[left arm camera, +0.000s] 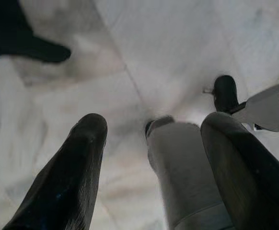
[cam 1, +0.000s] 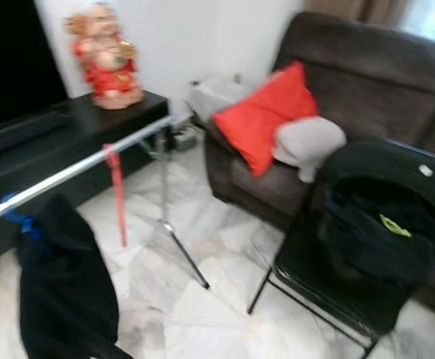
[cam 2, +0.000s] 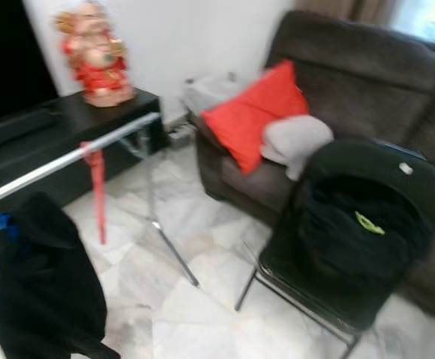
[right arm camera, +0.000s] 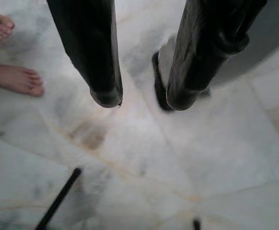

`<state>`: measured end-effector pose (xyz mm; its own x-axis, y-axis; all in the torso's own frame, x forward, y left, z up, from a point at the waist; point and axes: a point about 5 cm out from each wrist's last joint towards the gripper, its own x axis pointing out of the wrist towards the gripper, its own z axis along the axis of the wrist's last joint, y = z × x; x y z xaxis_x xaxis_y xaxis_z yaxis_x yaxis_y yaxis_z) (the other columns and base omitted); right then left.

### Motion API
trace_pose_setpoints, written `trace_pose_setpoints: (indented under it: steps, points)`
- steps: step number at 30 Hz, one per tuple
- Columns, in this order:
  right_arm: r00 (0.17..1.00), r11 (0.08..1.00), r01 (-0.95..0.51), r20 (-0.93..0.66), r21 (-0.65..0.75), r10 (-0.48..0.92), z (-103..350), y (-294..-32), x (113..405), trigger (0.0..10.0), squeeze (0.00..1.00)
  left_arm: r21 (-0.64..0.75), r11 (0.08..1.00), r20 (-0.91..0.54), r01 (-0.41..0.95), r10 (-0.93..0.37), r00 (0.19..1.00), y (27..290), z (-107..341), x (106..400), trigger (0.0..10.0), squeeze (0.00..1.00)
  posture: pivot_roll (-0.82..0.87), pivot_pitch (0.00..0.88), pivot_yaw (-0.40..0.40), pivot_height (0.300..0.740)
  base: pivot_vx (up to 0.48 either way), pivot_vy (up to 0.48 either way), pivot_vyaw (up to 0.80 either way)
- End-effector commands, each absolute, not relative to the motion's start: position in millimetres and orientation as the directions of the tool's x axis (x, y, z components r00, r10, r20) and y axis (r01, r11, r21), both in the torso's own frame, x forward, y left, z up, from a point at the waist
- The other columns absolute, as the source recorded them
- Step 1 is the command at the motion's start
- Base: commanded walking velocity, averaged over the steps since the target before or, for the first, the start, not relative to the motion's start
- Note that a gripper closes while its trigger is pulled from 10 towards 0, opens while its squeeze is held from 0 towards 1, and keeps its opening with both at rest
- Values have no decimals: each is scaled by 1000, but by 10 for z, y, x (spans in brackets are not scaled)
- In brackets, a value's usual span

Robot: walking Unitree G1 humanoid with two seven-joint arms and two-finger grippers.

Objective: Hang hanger

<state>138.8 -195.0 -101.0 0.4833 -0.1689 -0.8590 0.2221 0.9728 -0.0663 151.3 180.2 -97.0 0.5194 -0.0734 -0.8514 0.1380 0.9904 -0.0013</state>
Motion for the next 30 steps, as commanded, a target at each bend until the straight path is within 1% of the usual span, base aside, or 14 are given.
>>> trace_pose_setpoints:
  steps: [1, 14, 17, 21, 30]
  points:
    - [485, 975, 216, -861, -50, -151, -1017, -1872, 1395, 10000, 0, 16, 992, -871, 122, -46, 489, 1893, -1006, 1395, 10000, 0, 30, 0, 39, 740, 0, 0, -756]
    - [488, 975, 224, -864, -9, -120, -1028, -1690, 1415, 10000, 0, 57, 988, -875, 143, -20, 483, 2032, -988, 1390, 10000, 0, 50, 0, 94, 740, 0, 0, -751]
    - [501, 961, 275, -857, 22, -124, -1020, -1661, 1434, 10000, 0, 64, 987, -875, 149, -16, 483, 2053, -985, 1388, 10000, 0, 44, 0, 106, 740, 0, 0, -723]
    - [526, 962, 273, -842, 30, -123, -993, -1654, 1498, 10000, 0, 67, 985, -876, 160, -19, 482, 2042, -987, 1388, 10000, 0, 32, 0, 110, 740, 0, 0, 0]
    - [531, 963, 269, -835, 6, -143, -986, -1723, 1498, 10000, 0, 47, 986, -874, 162, -38, 484, 1968, -999, 1384, 10000, 0, 31, 0, 88, 740, 0, 0, 0]
